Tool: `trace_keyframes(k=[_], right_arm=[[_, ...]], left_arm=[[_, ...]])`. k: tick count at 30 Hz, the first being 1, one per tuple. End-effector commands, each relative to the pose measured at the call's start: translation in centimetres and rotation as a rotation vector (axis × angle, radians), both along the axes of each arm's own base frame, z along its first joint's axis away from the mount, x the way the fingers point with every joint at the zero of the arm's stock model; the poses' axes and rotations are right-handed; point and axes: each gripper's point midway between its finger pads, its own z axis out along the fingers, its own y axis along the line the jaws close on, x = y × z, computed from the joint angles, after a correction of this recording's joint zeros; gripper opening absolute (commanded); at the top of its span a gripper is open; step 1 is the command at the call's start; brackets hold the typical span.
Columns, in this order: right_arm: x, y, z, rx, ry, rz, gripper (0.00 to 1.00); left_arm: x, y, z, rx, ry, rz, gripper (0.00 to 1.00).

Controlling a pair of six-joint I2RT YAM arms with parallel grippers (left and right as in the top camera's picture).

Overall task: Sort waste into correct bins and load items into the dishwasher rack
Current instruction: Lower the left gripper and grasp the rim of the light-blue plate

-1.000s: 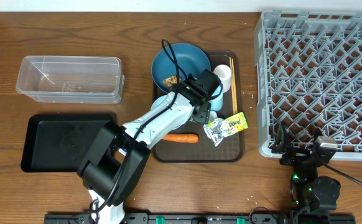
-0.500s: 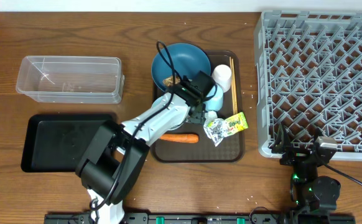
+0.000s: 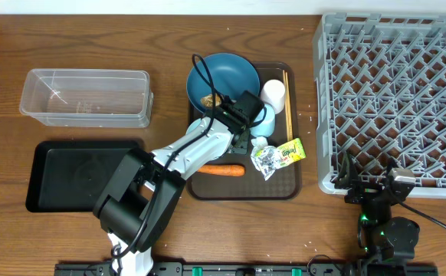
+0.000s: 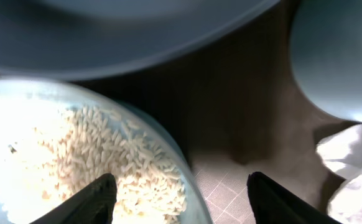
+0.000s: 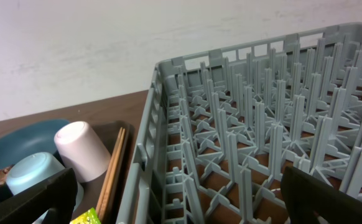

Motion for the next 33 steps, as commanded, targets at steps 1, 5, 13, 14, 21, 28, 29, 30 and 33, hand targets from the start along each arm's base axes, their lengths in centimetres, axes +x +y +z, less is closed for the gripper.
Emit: trace_keyframes(k=[1, 5, 13, 14, 21, 28, 29, 30, 33], right_arm=[[-0.02, -0.26, -0.11, -0.003, 0.004, -0.008, 0.99], [-0.02, -0.26, -0.11, -0.003, 0.004, -0.008, 0.99], [-0.02, -0.25, -0.11, -0.003, 0.004, -0.008, 0.99], [-0.02, -0.26, -0.11, -0.003, 0.004, -0.008, 0.99], [-0.02, -0.26, -0.11, -0.003, 0.004, -0.008, 0.99], [-0.02, -0.26, -0.11, -0.003, 0.004, -0.008, 0.99], [-0.02, -0.26, -0.11, -0.003, 0.004, -0.008, 0.99], [-0.02, -0.26, -0.11, -0.003, 0.004, -0.008, 0.99], [-0.02, -0.26, -0.11, -0.003, 0.004, -0.008, 0.99]], left_arm=[[-0.05, 0.46, -0.41, 0.021, 0.0, 0.01, 0.62], [-0.06, 0.44, -0.41, 0.022, -0.001, 0.009, 0.54], [-0.04, 0.44, -0.4, 0.022, -0.002, 0.009, 0.34], [-0.03, 0.41, -0.4, 0.021, -0.003, 0.009, 0.33], [0.0, 0.38, -0.39, 0.02, -0.004, 0.009, 0.19], [0.18, 0.27, -0.28, 0.014, -0.012, 0.009, 0.06], [0.17, 0.27, -0.28, 0.014, -0.011, 0.01, 0.06], [0.16, 0.25, -0.26, 0.014, -0.011, 0.009, 0.06], [0.19, 0.25, -0.18, 0.012, -0.013, 0.009, 0.06]])
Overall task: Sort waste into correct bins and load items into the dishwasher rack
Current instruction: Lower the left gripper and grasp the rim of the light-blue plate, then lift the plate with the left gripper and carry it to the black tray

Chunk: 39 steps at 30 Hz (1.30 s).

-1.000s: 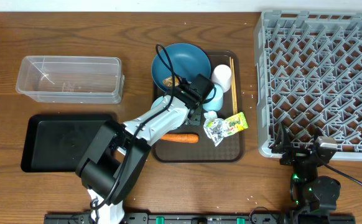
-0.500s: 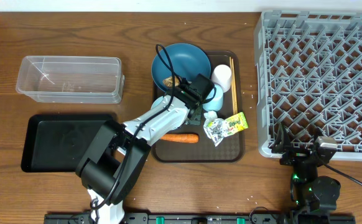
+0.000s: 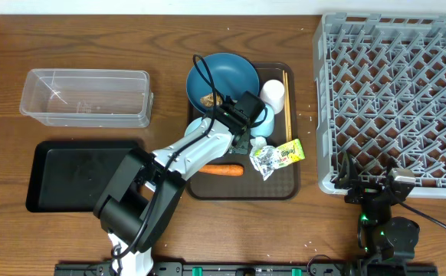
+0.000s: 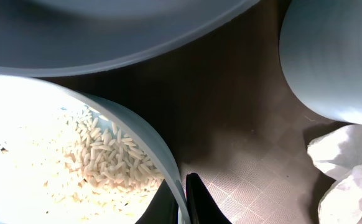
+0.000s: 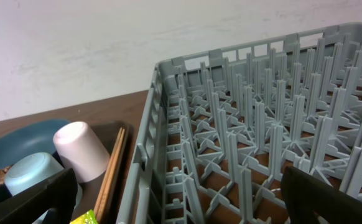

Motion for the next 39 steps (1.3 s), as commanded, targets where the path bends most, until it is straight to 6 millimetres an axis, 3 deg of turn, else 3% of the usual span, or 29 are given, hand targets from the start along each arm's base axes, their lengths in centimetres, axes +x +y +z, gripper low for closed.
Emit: trace_keyframes(k=[1, 19, 25, 30, 39], right_arm=[[0.0, -0.3, -0.1, -0.003, 0.004, -0.008, 0.99], [0.0, -0.3, -0.1, -0.003, 0.004, -0.008, 0.99], [0.0, -0.3, -0.1, -0.003, 0.004, -0.008, 0.99], [0.0, -0.3, -0.1, -0.003, 0.004, -0.008, 0.99], [0.0, -0.3, -0.1, -0.003, 0.004, -0.008, 0.99]], left_arm=[[0.1, 0.5, -0.1, 0.016, -0.006, 0.015, 0.06], [0.3, -0.6, 5.2, -0.11, -0.085, 0.035, 0.06], [-0.1, 0.1, 7.1, -0.128, -0.097, 0.066, 0.06], [-0.1, 2.8, 9.7, -0.158, -0.116, 0.174, 0.06], [-0.3, 10.5, 14.3, -0.201, -0.146, 0.359, 0.06]])
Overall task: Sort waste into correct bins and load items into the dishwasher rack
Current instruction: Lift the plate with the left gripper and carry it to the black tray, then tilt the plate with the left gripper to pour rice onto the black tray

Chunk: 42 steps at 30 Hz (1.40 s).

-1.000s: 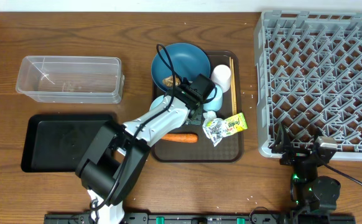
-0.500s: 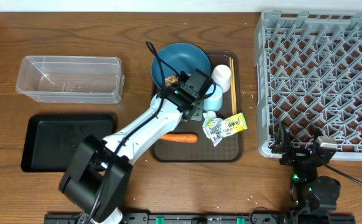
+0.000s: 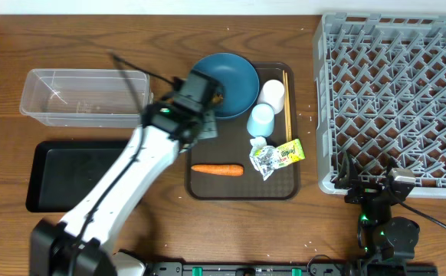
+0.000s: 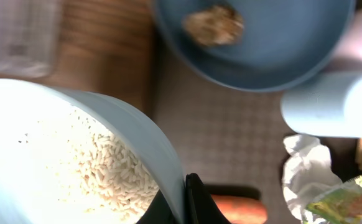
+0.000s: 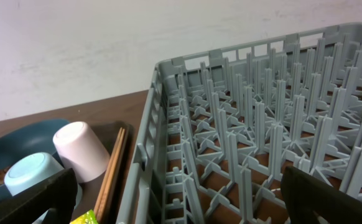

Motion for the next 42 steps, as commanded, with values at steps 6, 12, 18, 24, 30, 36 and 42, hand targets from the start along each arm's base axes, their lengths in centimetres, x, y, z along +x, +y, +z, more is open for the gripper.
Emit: trace_keyframes(k=[6, 12, 18, 24, 30, 36, 42], right_arm=[[0.0, -0.3, -0.1, -0.003, 0.004, -0.008, 0.99], [0.0, -0.3, -0.1, -0.003, 0.004, -0.008, 0.99], [0.0, -0.3, -0.1, -0.003, 0.004, -0.008, 0.99], [0.0, -0.3, -0.1, -0.003, 0.004, -0.008, 0.99], [0.0, -0.3, -0.1, -0.003, 0.004, -0.008, 0.99], [0.0, -0.3, -0.1, -0.003, 0.004, -0.008, 0.99], [0.0, -0.3, -0.1, -0.002, 0.004, -0.008, 0.99]], left_arm=[[0.8, 6.4, 2.4, -0.241, 0.012, 0.149, 0.06], [1.0, 11.5, 3.0, -0.402, 0.009, 0.236, 0.06], [0.7, 16.0, 3.6, -0.513, -0.03, 0.308, 0.06], [0.2, 18.7, 3.4, -0.703, -0.102, 0.344, 0.06], [-1.0, 21.2, 2.1, -0.915, -0.221, 0.382, 0.06], [-2.9, 24.3, 1.1, -1.035, -0.324, 0.46, 0.06], [-3.4, 26.3, -0.2, -1.12, -0.333, 0.522, 0.06]])
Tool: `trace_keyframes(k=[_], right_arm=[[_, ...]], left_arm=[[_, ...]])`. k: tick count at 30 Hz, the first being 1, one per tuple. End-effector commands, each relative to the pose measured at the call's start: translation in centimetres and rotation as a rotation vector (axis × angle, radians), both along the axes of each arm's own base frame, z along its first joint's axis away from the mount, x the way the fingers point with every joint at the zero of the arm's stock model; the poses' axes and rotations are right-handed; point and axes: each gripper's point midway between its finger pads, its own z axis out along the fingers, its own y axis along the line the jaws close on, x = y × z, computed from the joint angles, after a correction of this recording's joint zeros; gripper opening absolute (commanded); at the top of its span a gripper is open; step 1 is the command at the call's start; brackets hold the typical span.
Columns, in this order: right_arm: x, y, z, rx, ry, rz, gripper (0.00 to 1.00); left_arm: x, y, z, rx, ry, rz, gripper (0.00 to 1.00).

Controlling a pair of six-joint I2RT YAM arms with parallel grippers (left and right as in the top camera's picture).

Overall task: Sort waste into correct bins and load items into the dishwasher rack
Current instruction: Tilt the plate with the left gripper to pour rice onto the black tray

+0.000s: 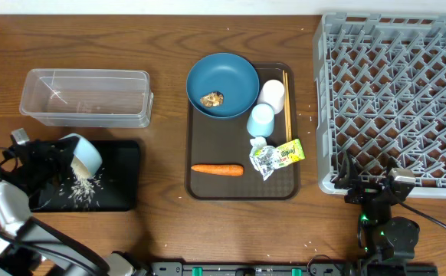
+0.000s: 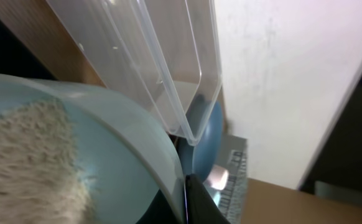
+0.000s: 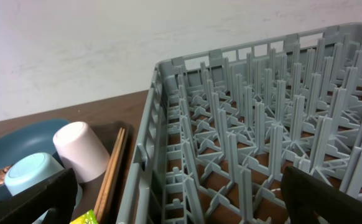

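My left gripper (image 1: 63, 156) is shut on the rim of a light blue bowl (image 1: 83, 152), which is tilted over the black tray (image 1: 123, 192) at the far left. White rice (image 1: 82, 186) lies scattered on that tray below it. In the left wrist view the bowl (image 2: 106, 162) still holds rice (image 2: 25, 168). The clear bin (image 1: 85, 96) stands just behind. My right gripper (image 3: 178, 186) is open and idle at the grey dish rack's (image 1: 395, 100) near edge.
A brown serving tray (image 1: 208, 188) carries a blue plate (image 1: 234, 77) with a food scrap, a white cup (image 1: 273, 93), a light blue cup (image 1: 260, 120), chopsticks (image 1: 286, 90), a carrot (image 1: 217, 169), crumpled paper (image 1: 259, 143) and a green packet (image 1: 288, 152).
My left gripper has moved with the bowl from beside the blue plate to the far left over the black tray. The bowl is now tilted and rice lies on that tray.
First my left gripper stood open around the rice bowl's rim on the brown tray. It then was shut on the rim, later held the bowl up left of the plate, and now tips it over the black tray. The right arm stayed still.
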Motion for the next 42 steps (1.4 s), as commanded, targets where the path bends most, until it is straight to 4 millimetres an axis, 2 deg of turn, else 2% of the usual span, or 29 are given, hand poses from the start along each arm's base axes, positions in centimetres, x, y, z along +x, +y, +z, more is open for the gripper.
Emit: trace_keyframes(k=[1, 11, 24, 35, 42], right_arm=[[0.0, -0.3, -0.1, -0.003, 0.004, -0.008, 0.99], [0.0, -0.3, -0.1, -0.003, 0.004, -0.008, 0.99], [0.0, -0.3, -0.1, -0.003, 0.004, -0.008, 0.99], [0.0, -0.3, -0.1, -0.003, 0.004, -0.008, 0.99], [0.0, -0.3, -0.1, -0.003, 0.004, -0.008, 0.99]], left_arm=[[0.3, -0.2, 0.3, -0.099, -0.083, -0.032, 0.06], [1.3, -0.3, -1.0, -0.351, -0.216, -0.091, 0.06], [0.9, -0.4, 0.2, -0.359, -0.22, -0.081, 0.06], [-0.7, 2.4, 0.4, -0.443, -0.183, 0.042, 0.06], [-1.0, 2.1, 0.3, -0.489, -0.157, 0.055, 0.06]])
